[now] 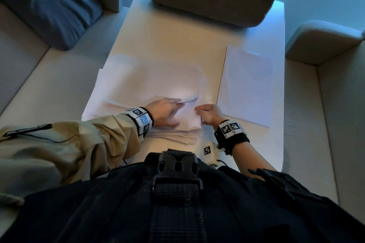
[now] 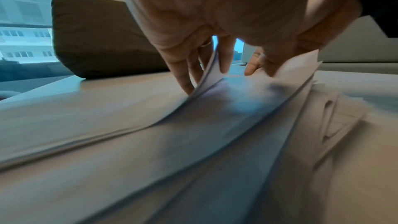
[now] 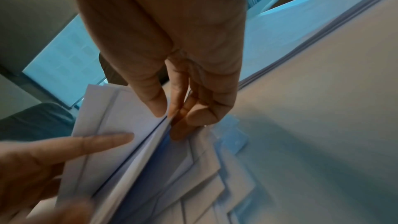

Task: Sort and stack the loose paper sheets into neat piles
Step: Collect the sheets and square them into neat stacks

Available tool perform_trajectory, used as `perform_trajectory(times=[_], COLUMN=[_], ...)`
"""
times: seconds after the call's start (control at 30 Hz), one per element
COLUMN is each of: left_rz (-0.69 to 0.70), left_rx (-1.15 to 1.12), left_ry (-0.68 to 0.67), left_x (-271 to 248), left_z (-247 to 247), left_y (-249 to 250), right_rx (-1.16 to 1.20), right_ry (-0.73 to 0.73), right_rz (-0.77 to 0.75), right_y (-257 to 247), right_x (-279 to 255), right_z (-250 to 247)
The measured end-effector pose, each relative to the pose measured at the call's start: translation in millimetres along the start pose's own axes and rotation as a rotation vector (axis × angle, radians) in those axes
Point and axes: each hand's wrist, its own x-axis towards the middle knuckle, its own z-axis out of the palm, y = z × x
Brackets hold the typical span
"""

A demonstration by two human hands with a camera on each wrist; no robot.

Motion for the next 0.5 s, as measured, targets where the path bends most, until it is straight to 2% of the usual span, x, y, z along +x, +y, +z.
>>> perform_trajectory(times=[0.07,0.13,0.2,0.3,0.4,0.5], left_rz=[0.031,-0.032,-0.065,0.072,0.152,0.217], left_rx=[-0.060,-0.153,-0.211,-0.338,-0.460,-0.635], left_ry=[0.044,0.139,0.305,0.604,0.762,0.937], left_x=[-5,-8,-7,-7,-16,-25], left_z=[-1,-6,-12,-30,-66,-89], left_y=[3,4,0,-2,17,32], right_rx=[0.014,-0.009,-0.018,0.024,0.239,0.424], right_ry=[0.002,-0.003,0.019,0.088,0.136,0.191], right_rz=[0.025,0.027,0.003,-0.003,-0.042,-0.179], right_y=[0,-3,-5,-13,-31,-52], right_x=[1,3,6,12,14,8], right_z=[-1,-3,-6,-15,-31,-54])
